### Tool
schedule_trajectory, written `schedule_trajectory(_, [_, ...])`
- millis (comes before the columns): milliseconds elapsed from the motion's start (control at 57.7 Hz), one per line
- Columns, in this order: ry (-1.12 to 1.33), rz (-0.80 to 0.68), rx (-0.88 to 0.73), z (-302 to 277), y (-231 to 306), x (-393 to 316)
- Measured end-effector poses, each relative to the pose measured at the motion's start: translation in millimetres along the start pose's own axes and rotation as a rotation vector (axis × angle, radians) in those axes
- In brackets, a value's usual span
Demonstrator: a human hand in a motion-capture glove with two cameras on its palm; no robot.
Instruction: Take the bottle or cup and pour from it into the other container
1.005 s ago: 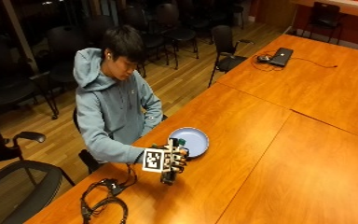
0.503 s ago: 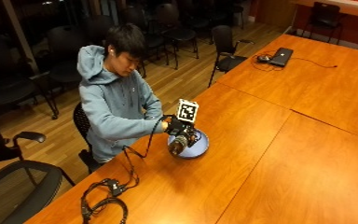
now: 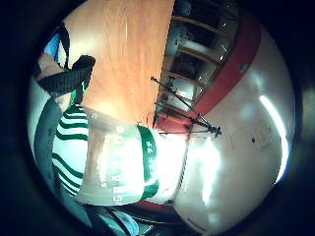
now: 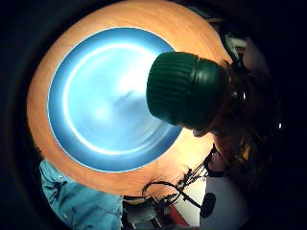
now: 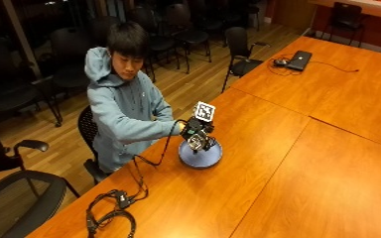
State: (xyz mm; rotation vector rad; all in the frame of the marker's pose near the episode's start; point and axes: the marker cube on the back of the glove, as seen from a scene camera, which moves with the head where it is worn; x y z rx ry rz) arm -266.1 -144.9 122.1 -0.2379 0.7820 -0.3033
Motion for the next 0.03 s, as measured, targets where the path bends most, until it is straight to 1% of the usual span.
schedule_trajectory(35, [0.174,-0.105,0.001,7.5,5.1,17.2])
